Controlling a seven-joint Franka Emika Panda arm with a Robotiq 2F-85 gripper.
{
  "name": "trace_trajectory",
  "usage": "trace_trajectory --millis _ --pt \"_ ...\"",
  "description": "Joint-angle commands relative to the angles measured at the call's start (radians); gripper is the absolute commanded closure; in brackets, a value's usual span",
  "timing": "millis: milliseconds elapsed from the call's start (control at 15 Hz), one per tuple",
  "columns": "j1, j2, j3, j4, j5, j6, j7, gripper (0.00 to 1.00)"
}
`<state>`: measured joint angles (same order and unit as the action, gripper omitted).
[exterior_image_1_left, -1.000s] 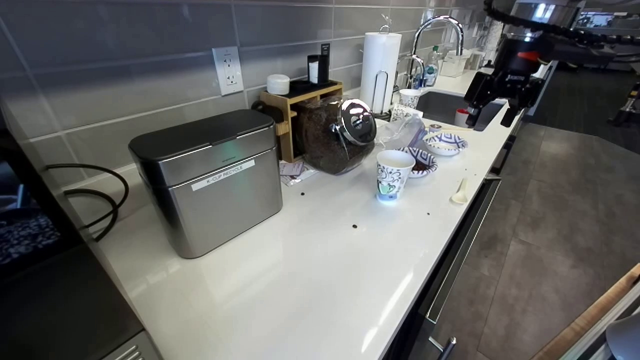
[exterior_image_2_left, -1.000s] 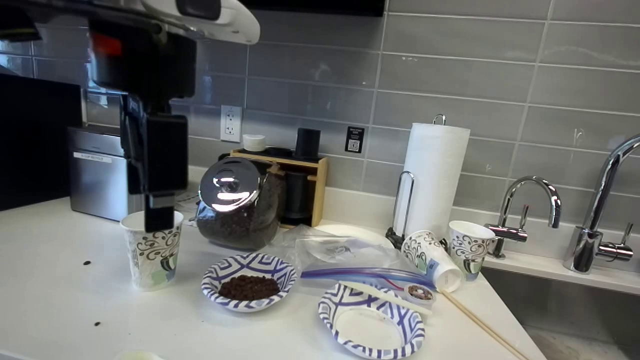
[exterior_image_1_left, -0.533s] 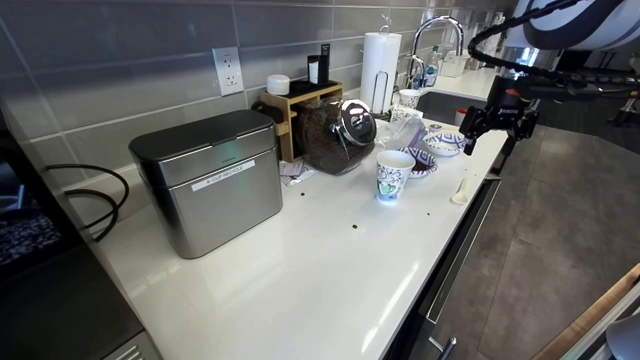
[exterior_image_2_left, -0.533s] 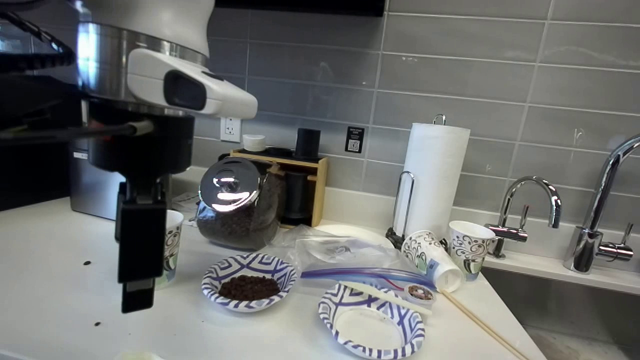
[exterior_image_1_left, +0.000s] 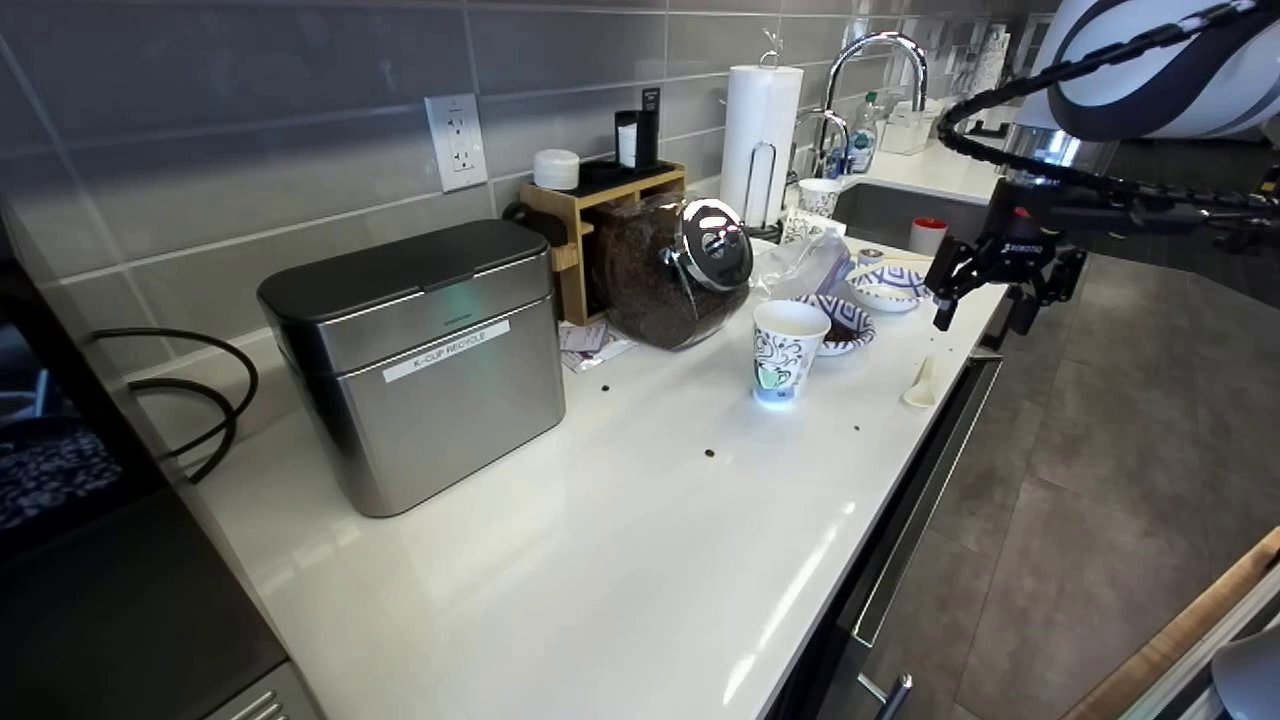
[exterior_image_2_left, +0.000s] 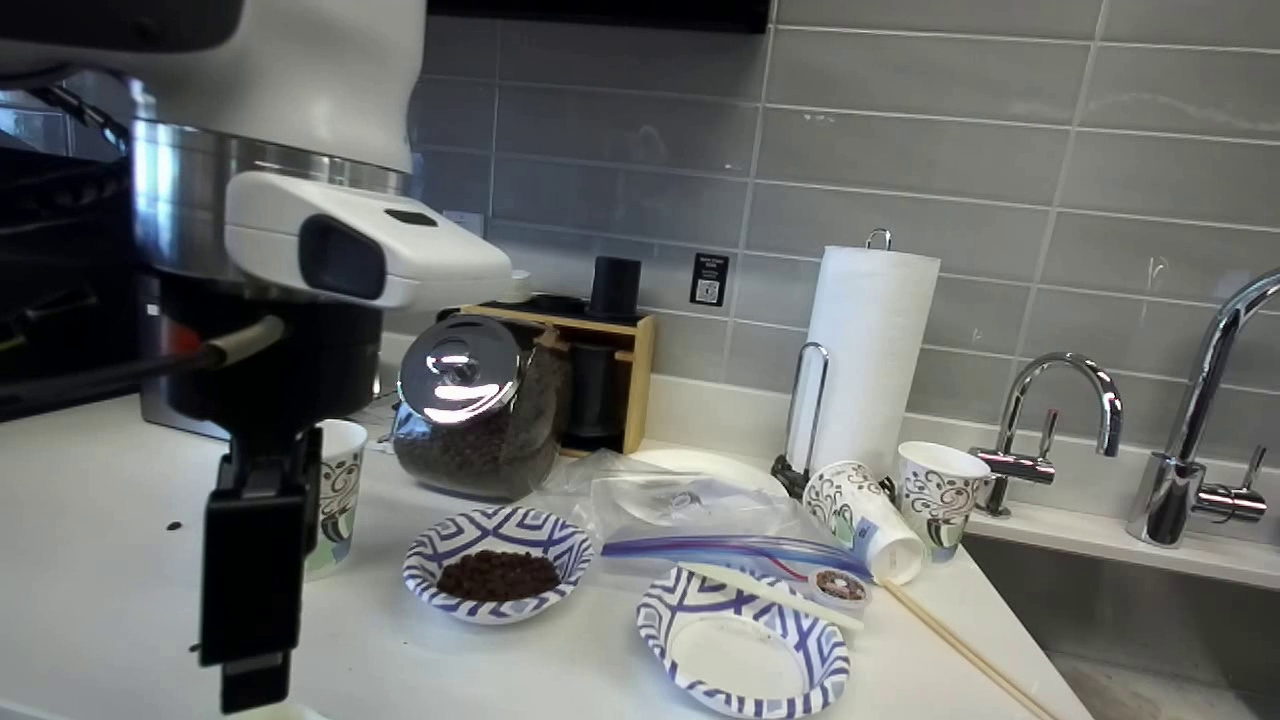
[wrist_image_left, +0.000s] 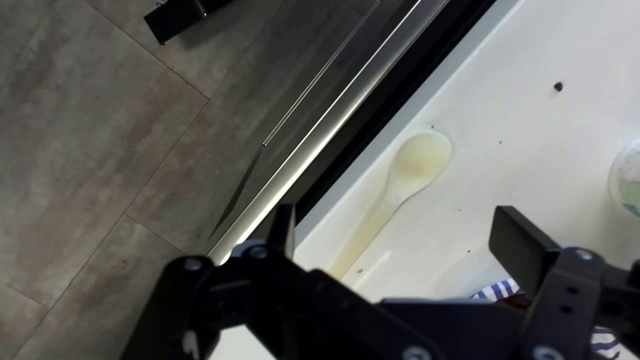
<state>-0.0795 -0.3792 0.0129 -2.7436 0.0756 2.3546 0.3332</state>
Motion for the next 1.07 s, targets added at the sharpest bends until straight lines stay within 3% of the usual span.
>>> trace_trajectory --millis 0,267,1000 --pt "-0.012 0.041 0.017 0.02 -0.023 0.011 0.023 0.0" --pt "-0.005 0.096 0.012 0.036 -0.002 0.05 0.021 0.0" --pt "-0.031 0.235 0.019 0.028 -0.09 0.214 0.17 0.0"
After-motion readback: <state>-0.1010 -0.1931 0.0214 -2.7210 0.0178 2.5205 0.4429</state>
